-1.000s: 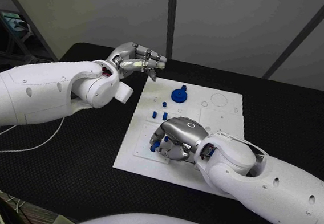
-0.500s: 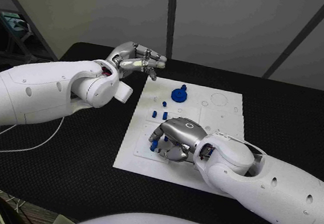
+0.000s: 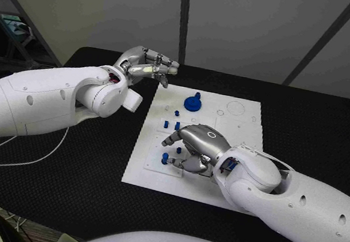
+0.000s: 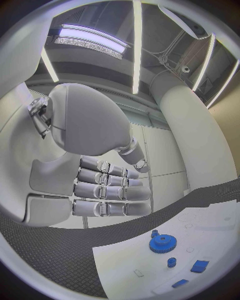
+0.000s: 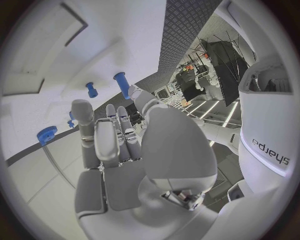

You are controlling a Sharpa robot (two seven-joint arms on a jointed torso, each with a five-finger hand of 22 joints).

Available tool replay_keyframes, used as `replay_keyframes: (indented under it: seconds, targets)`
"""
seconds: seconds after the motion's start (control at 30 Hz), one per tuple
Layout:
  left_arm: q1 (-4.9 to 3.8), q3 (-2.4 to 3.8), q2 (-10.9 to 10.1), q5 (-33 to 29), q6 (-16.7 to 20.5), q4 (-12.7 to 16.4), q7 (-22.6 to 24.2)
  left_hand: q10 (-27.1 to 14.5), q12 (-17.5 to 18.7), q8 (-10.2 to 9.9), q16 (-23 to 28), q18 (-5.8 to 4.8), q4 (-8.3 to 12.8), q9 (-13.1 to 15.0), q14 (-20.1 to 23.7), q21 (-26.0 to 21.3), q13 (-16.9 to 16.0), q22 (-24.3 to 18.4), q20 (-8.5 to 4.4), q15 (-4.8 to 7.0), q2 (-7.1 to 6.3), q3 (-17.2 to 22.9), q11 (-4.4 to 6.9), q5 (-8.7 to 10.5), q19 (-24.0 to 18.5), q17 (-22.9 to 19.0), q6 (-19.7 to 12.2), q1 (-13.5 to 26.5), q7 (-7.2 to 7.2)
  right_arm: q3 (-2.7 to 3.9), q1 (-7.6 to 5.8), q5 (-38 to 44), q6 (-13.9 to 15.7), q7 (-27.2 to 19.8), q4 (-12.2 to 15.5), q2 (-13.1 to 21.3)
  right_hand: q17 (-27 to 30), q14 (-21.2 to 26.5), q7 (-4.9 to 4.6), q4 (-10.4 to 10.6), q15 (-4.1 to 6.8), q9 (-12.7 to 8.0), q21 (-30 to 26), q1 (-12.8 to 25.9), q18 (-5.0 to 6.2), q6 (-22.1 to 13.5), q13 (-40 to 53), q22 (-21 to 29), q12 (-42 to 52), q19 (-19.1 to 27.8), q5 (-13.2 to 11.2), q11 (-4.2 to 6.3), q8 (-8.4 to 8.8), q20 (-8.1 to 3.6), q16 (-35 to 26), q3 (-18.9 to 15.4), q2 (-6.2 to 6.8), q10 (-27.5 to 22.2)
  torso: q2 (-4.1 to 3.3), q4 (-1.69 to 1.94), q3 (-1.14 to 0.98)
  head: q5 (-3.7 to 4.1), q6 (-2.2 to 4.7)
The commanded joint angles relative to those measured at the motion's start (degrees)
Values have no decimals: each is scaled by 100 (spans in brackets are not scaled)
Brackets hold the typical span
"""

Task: Assemble the parts on the task board

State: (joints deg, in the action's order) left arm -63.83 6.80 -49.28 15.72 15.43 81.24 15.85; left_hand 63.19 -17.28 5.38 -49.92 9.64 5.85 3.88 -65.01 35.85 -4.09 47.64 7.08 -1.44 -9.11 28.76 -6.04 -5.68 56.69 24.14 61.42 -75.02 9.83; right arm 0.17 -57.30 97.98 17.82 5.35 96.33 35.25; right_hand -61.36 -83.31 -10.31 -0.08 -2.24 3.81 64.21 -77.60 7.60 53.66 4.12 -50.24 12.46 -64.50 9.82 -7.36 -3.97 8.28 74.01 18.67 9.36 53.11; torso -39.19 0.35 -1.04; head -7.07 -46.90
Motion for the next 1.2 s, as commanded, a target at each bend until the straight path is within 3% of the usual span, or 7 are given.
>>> replay_keyframes:
  seconds: [0.03, 0.23, 0.37, 0.5, 0.57, 0.77, 1.2]
  targets:
    - [-8, 5, -7, -10, -58, 6, 31, -48, -19, -28, 32, 76, 3, -7, -16, -29, -3, -8, 35, -15, 54, -32, 5, 9, -1, -6, -26, -10, 16, 2, -4, -291, 668, -245, 138, 128, 21, 24, -3, 2, 17, 13, -47, -90, 94, -23, 13, 19, 82, 11, 14, 34, 3, -16, -19, -50, -15, 33, 4, -11, -1, 24, 16]
    - [-8, 4, -19, -10, -66, -3, 34, -48, -19, -28, 32, 76, 3, -7, -16, -29, -3, -8, 35, -15, 54, -32, 5, 9, -1, -6, -26, -10, 16, 72, -45, -1271, 787, -178, 593, 873, -92, -69, 53, 195, 127, 81, 60, 58, 63, 341, 149, -137, 638, -179, 53, 183, -179, -92, 57, -127, -141, 879, 38, -48, 13, 126, 86]
    - [-8, 0, -24, -10, -71, -5, 37, -58, -24, -30, 39, 76, 2, -7, -19, -34, -3, -8, 36, -16, 57, -38, 4, 10, 0, -12, -30, -11, 18, 155, -134, -2014, 462, 201, 787, 1494, -648, -272, 307, 399, 423, 147, 538, 303, -72, 718, 617, -797, 1390, -705, 232, 478, -381, -333, 400, -339, -63, 1855, 64, -79, 26, 255, 121]
    - [-7, -7, -30, -10, -67, -3, 36, -58, -26, -28, 41, 75, 2, -6, -19, -35, -3, -9, 37, -17, 54, -41, 4, 10, -1, -14, -27, -9, 16, 181, -168, -2293, 192, 634, 927, 2004, -1466, -453, 439, 668, 506, 233, 1042, 632, -234, 862, 1883, -1521, 2680, -1180, 576, 622, -520, -461, 896, -746, 5, 2219, 85, -106, 35, 386, 144]
    - [-7, -10, -33, -10, -62, -3, 36, -58, -26, -28, 41, 75, 2, -6, -19, -35, -3, -9, 37, -17, 54, -41, 4, 10, -1, -14, -27, -9, 16, 187, -176, -2340, 111, 854, 995, 2227, -1876, -504, 450, 815, 553, 357, 1249, 647, -290, 861, 3815, -1816, 4280, -1342, 741, 643, -652, -507, 1136, -1077, -87, 2205, 100, -130, 41, 462, 150]
    - [-3, -17, -30, -10, -54, -12, 36, -58, -26, -28, 41, 75, 2, -6, -19, -35, -3, -9, 37, -17, 54, -41, 4, 10, -1, -14, -27, -9, 16, 189, -176, -2215, 134, 1407, 1214, 2615, -2399, -581, 509, 1178, 535, 644, 1451, 799, -346, 813, 5844, -2126, 5831, -1487, 1071, 665, -908, -510, 1399, -1701, -143, 2539, 114, -194, 23, 556, 169]
    - [6, -23, -16, -10, -69, -26, 37, -59, -31, -23, 45, 75, 0, -4, -20, -38, -4, -9, 38, -17, 53, -47, 5, 12, -2, -17, -20, -6, 13, 171, -53, -1889, 303, 2197, 1278, 2524, -2583, -611, 523, 1651, 534, 1026, 1555, 802, -379, 631, 6644, -2293, 6313, -1551, 1243, 670, -1165, -504, 1483, -2384, -218, 2688, 134, -238, 21, 606, 155]
